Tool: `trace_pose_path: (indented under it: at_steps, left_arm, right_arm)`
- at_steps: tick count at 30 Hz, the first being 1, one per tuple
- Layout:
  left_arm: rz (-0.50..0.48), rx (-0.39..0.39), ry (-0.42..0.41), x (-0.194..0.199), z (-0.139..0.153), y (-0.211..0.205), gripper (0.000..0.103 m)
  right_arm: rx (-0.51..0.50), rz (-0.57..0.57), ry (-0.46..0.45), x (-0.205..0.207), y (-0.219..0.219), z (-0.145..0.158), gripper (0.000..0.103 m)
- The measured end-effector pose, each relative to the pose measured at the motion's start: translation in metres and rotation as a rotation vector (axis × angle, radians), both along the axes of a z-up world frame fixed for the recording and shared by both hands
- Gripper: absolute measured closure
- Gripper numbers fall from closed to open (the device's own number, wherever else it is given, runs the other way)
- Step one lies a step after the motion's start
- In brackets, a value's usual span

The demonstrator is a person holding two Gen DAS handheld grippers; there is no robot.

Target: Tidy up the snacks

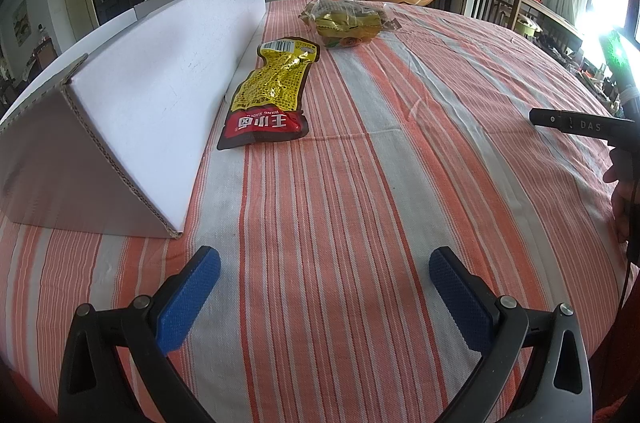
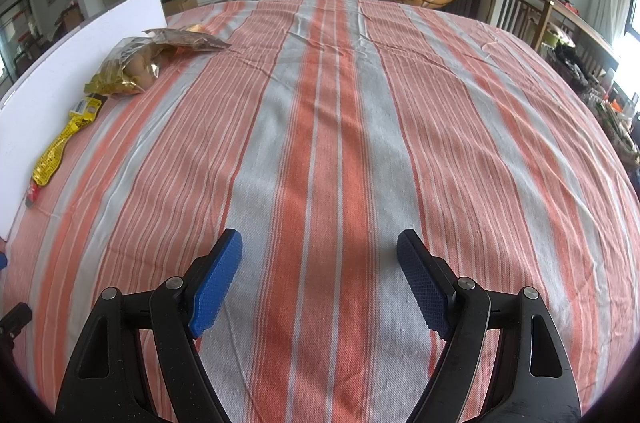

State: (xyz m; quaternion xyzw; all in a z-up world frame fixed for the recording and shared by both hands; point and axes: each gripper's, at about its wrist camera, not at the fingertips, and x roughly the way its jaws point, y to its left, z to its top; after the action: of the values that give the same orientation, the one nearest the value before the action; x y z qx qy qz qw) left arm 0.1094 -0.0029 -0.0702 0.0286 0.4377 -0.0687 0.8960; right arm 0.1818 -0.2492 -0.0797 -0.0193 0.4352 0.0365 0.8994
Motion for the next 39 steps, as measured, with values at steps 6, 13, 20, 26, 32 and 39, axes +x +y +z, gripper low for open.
trace_pose_path:
  at_steps: [6,13,20,26,32,39]
  left_arm:
    - [-0.002,0.0,-0.003,-0.0008,0.0024,-0.0008,0.0]
    - [-0.001,0.001,-0.004,-0.0004,0.0026,-0.0007,0.0]
    - [-0.002,0.0,-0.006,-0.0001,0.0025,-0.0007,0.0]
    - [-0.001,0.0,-0.006,-0.0003,0.0023,-0.0008,0.0]
    - [-0.001,0.0,-0.006,0.0003,0.0022,-0.001,0.0]
    - [0.002,0.005,0.043,-0.001,0.0049,-0.0045,0.0]
  right_arm:
    - [0.0,0.0,0.0,0.0,-0.0005,0.0001,0.021]
    - [0.001,-0.003,0.0,-0.0006,-0.001,0.0005,0.021]
    - [0.001,-0.004,0.0,-0.0005,-0.0011,0.0004,0.021]
    - [0.001,-0.003,0.0,-0.0003,-0.0016,0.0004,0.021]
    - [0.001,-0.003,0.0,-0.0001,-0.0019,0.0004,0.021]
    - [0.001,-0.003,0.0,0.0,-0.002,0.0004,0.021]
